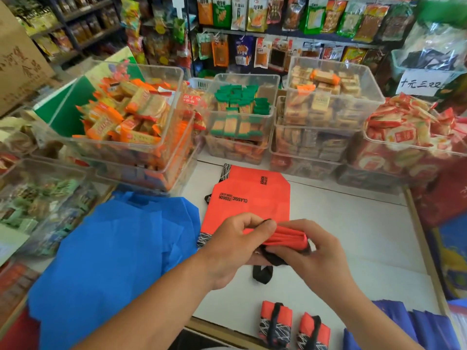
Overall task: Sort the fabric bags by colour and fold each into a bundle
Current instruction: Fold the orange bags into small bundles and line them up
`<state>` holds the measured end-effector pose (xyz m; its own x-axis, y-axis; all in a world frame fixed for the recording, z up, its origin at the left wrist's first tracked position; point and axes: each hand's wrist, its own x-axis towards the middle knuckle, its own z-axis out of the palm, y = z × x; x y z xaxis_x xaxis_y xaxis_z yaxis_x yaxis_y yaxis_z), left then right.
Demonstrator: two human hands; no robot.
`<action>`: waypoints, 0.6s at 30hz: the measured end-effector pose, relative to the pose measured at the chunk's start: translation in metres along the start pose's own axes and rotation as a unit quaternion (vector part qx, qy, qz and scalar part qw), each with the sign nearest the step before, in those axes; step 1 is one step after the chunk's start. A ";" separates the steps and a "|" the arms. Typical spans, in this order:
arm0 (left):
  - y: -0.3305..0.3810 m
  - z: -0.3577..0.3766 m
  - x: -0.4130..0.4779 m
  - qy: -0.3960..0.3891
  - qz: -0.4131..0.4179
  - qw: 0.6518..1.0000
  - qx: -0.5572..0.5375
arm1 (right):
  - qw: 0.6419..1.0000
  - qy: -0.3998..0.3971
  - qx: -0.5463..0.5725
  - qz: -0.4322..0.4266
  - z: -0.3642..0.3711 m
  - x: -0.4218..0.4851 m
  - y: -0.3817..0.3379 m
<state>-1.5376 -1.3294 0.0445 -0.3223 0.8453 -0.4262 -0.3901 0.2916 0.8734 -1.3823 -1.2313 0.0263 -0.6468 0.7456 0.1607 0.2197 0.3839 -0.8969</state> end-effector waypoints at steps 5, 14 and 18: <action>0.001 -0.024 0.000 0.000 0.021 1.000 0.020 | 0.988 -0.124 -0.044 -0.079 0.014 0.003 0.016; -0.009 -0.036 -0.003 0.071 0.008 0.997 0.020 | 0.993 -0.115 -0.001 -0.025 0.034 0.006 0.012; -0.011 -0.030 -0.006 0.044 -0.082 0.993 -0.078 | 0.998 -0.064 -0.012 -0.027 0.037 0.007 0.012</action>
<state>-1.5576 -1.3514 0.0305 -0.3151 0.7477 -0.5845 -0.5697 0.3436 0.7466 -1.4112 -1.2414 0.0017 -0.7453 0.6488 0.1534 0.1985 0.4355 -0.8780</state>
